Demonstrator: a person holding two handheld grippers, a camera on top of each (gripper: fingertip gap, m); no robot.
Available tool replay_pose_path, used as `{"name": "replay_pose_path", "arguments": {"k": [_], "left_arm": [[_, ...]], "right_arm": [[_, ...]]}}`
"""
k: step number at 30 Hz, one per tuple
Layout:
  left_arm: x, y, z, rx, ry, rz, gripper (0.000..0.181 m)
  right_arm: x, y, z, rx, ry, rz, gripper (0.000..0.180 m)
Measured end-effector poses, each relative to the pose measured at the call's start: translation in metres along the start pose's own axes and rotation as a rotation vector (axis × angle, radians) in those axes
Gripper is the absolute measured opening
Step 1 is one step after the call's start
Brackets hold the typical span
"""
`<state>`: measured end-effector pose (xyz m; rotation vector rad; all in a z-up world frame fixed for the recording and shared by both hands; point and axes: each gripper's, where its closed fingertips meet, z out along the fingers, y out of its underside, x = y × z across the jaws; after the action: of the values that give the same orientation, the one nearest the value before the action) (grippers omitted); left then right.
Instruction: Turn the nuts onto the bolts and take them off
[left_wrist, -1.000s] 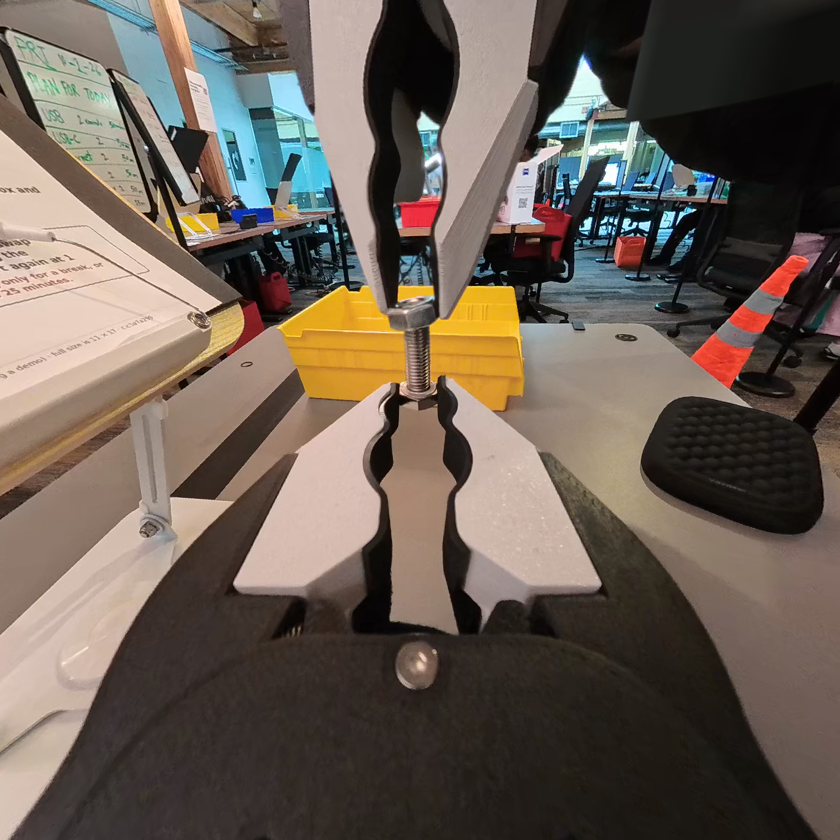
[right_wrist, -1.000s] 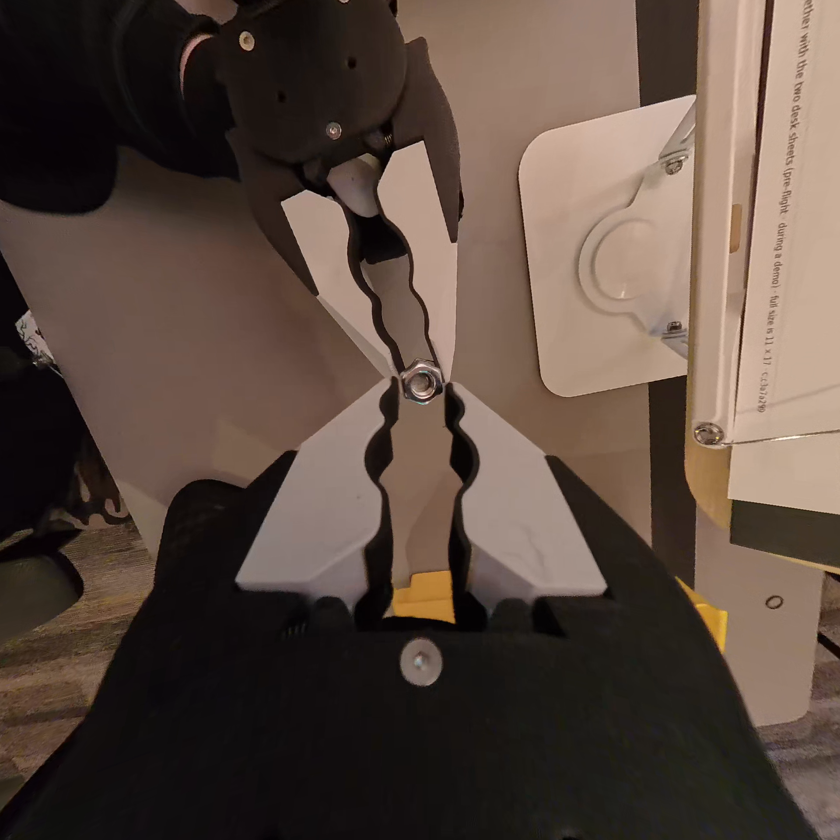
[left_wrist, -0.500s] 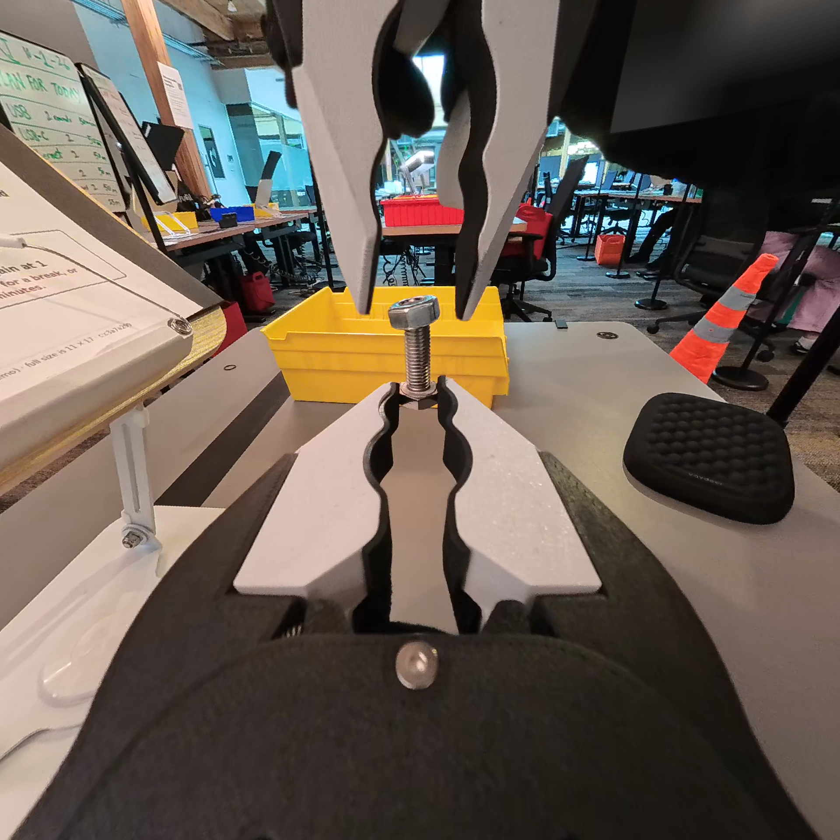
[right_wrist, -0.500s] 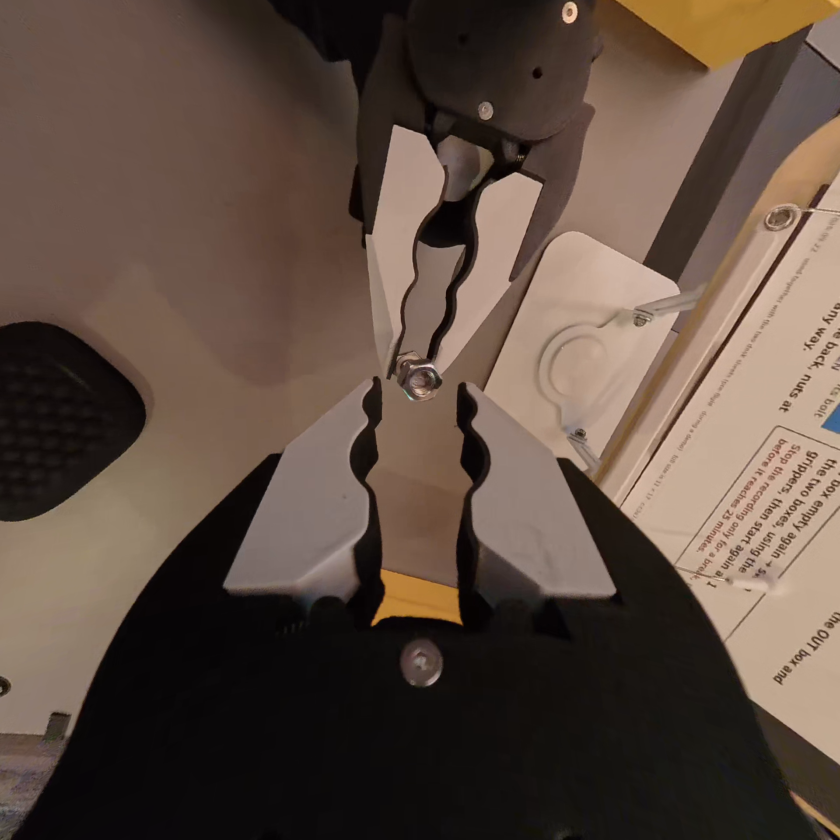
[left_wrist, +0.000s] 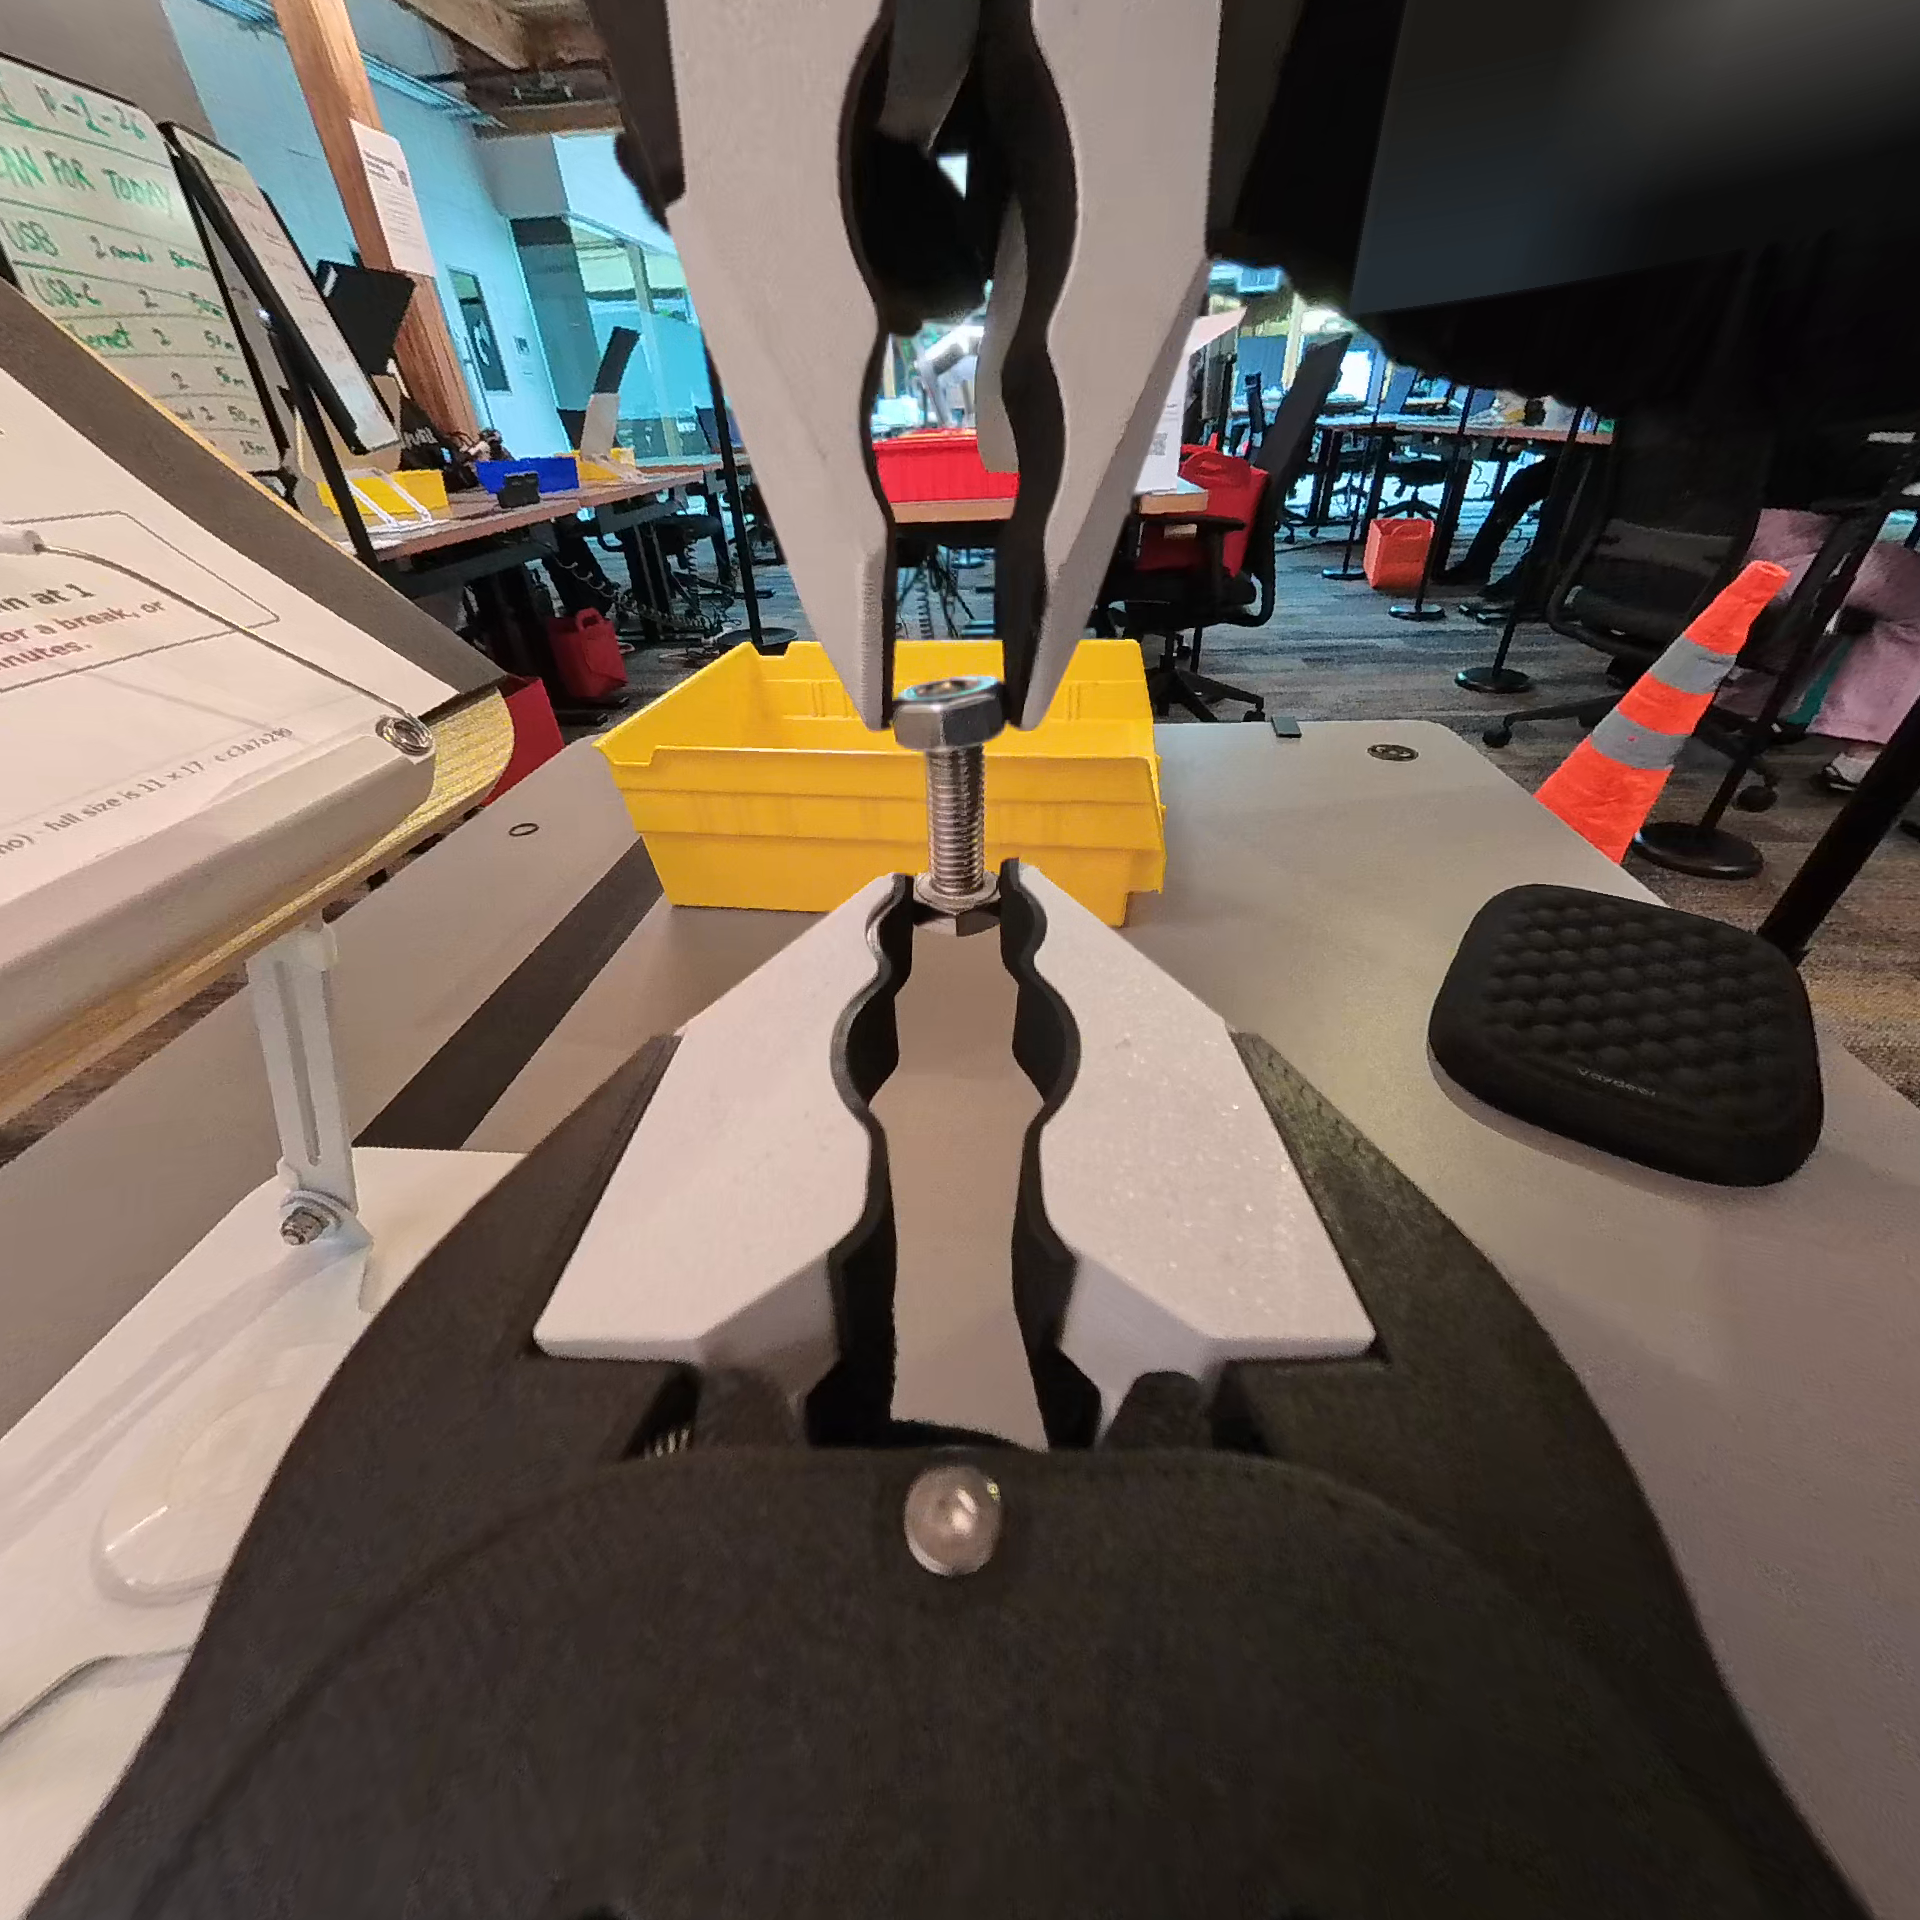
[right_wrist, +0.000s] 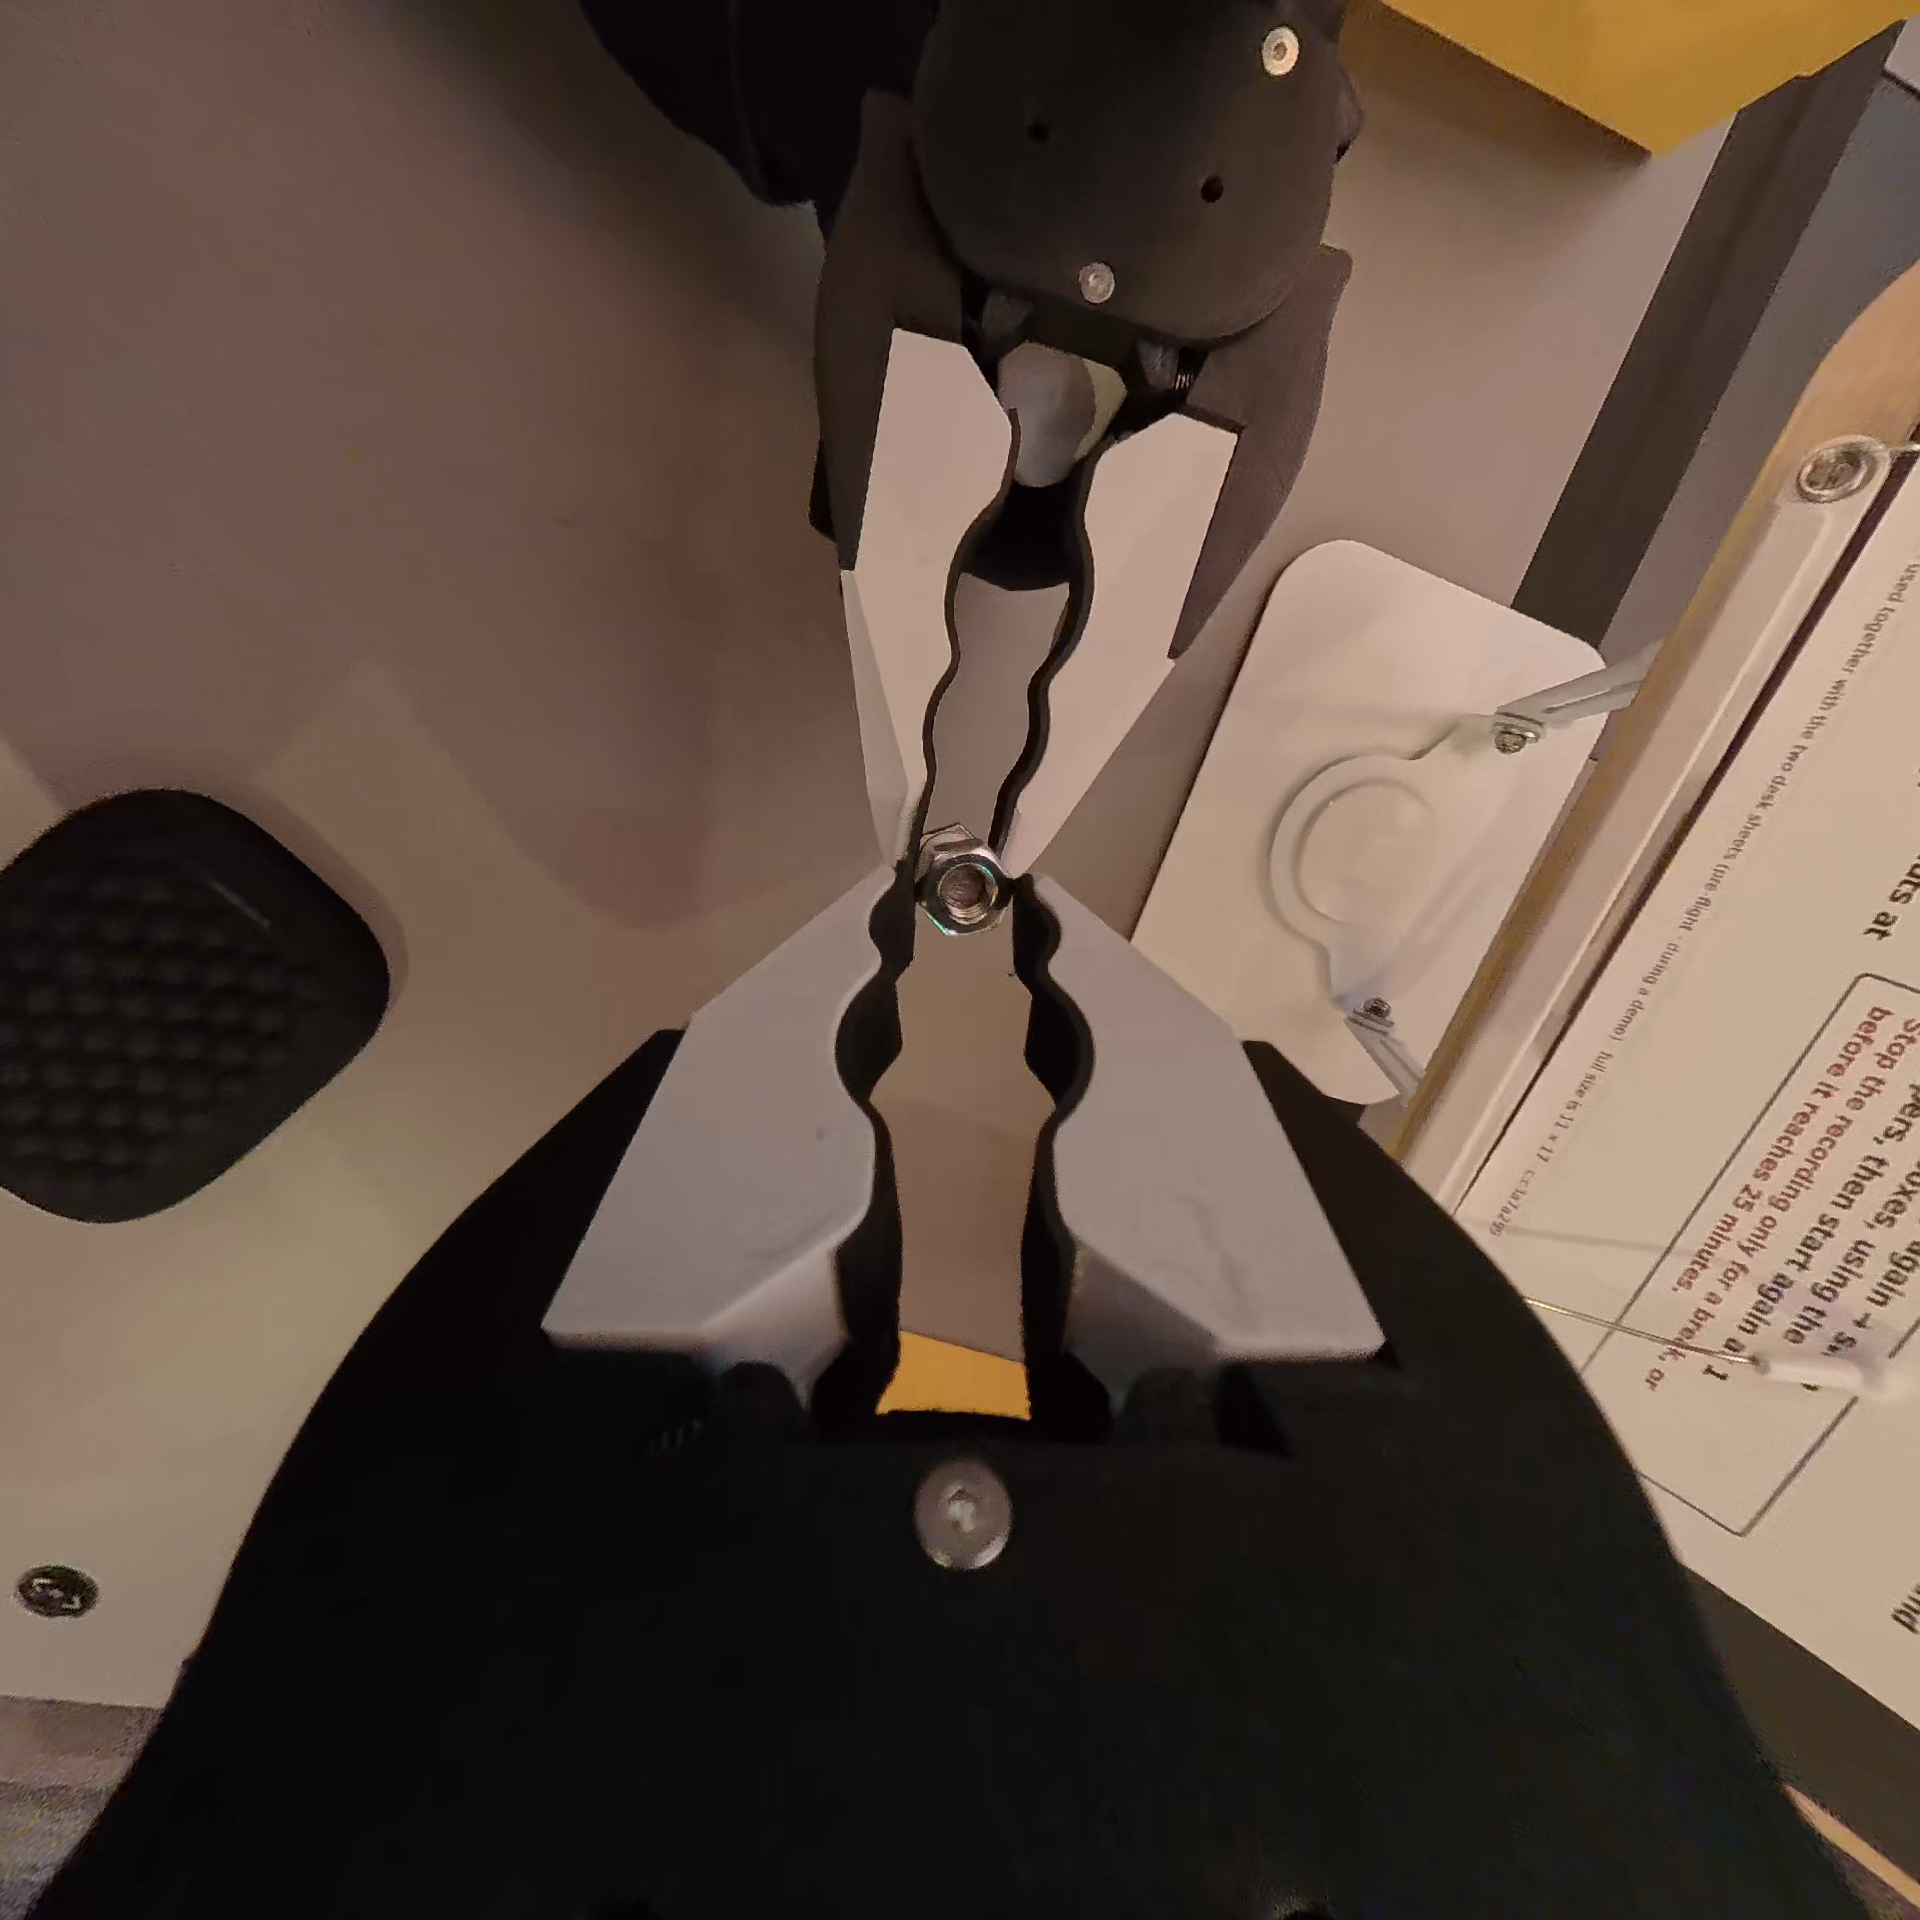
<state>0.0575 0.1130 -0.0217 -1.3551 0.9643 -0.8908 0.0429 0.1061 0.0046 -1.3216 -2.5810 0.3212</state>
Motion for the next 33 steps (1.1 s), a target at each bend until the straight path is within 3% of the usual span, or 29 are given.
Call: {"name": "replay_pose_path", "arguments": {"k": [1, 12, 24, 29, 31, 33], "left_arm": [[0.001, 0.000, 0.001, -0.001, 0.001, 0.000, 0.015], [-0.001, 0.006, 0.003, -0.033, -0.007, -0.005, 0.014], [-0.005, 0.009, 0.004, -0.046, -0.030, -0.006, 0.015], [-0.004, 0.011, 0.005, -0.051, -0.027, -0.008, 0.015], [-0.003, 0.008, 0.004, -0.033, -0.020, -0.016, 0.015], [-0.004, 0.006, 0.003, -0.026, -0.020, -0.021, 0.015]], "right_arm": [[-0.001, 0.000, 0.000, -0.014, 0.009, -0.014, 0.017], [0.001, 0.006, 0.005, -0.171, 0.088, -0.105, 0.016], [0.004, 0.010, 0.008, -0.102, 0.080, 0.278, 0.017], [0.003, 0.012, 0.008, -0.110, 0.093, 0.299, 0.017], [0.004, 0.012, 0.007, -0.113, 0.110, 0.289, 0.030], [0.004, 0.011, 0.004, -0.109, 0.118, 0.275, 0.031]]}}
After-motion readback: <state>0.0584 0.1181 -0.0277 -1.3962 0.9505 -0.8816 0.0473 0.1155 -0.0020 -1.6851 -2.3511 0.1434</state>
